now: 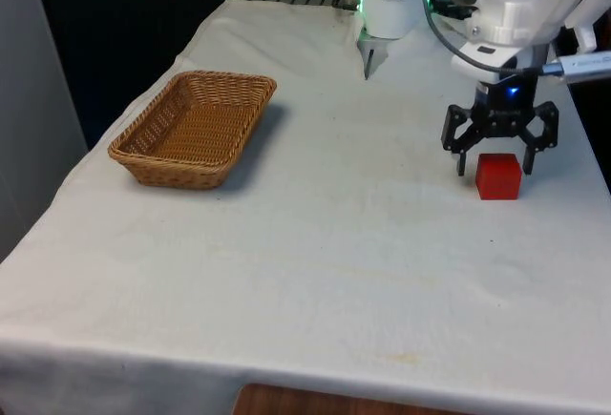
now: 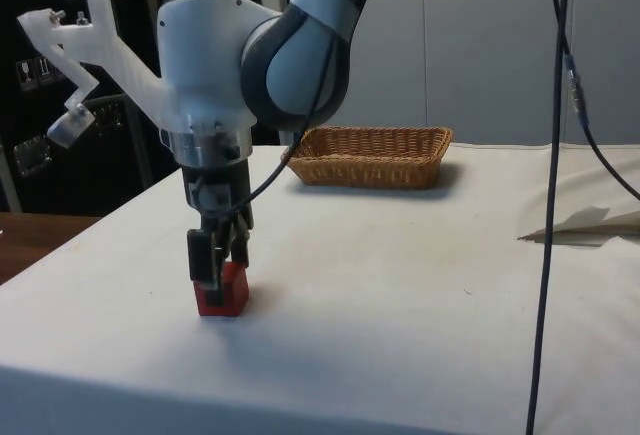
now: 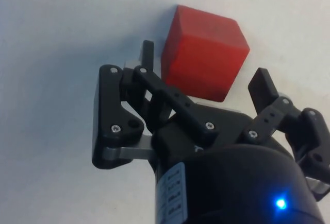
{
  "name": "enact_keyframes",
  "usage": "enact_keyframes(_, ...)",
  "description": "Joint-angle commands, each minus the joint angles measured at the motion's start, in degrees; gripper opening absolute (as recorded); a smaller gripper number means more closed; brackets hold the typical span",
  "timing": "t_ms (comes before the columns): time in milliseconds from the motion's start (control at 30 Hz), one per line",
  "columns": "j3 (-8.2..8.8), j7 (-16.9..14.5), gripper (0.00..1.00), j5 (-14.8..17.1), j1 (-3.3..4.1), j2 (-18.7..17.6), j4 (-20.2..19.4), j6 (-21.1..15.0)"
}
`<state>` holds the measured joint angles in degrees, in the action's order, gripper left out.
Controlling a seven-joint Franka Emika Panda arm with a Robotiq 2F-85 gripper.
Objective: Pick up the cube and place it into the basket.
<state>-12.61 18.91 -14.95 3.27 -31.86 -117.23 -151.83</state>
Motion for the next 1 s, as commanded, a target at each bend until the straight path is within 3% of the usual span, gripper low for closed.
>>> enact_keyframes(0, 0.0, -0.11, 1.0, 0.0, -0.06, -0.29, 0.17, -0.34)
enact_keyframes(133, 0.06, -0.06, 0.97, 0.0, -0.06, -0.29, 0.29, -0.23)
enact_keyframes(233, 0.06, -0.06, 0.63, 0.0, -0.06, -0.34, 0.29, -0.17)
enact_keyframes(267, 0.06, -0.06, 0.39, 0.0, -0.06, -0.34, 0.34, -0.11)
enact_keyframes(367, 0.06, -0.06, 0.06, 0.0, -0.06, -0.34, 0.34, -0.11)
enact_keyframes(400, 0.06, -0.06, 0.0, 0.0, -0.06, -0.34, 0.34, -0.11)
enact_keyframes(667, 0.06, -0.06, 0.01, 0.0, -0.06, -0.34, 0.4, -0.06)
enact_keyframes(767, -0.34, -0.23, 0.01, 0.4, -0.23, 1.26, 0.0, 0.86)
enact_keyframes(800, 0.06, 0.0, 0.01, 0.0, 0.0, 0.4, 0.29, 0.17)
enact_keyframes(967, -0.57, -0.46, 0.01, 0.69, -0.46, 3.84, -0.69, 2.52)
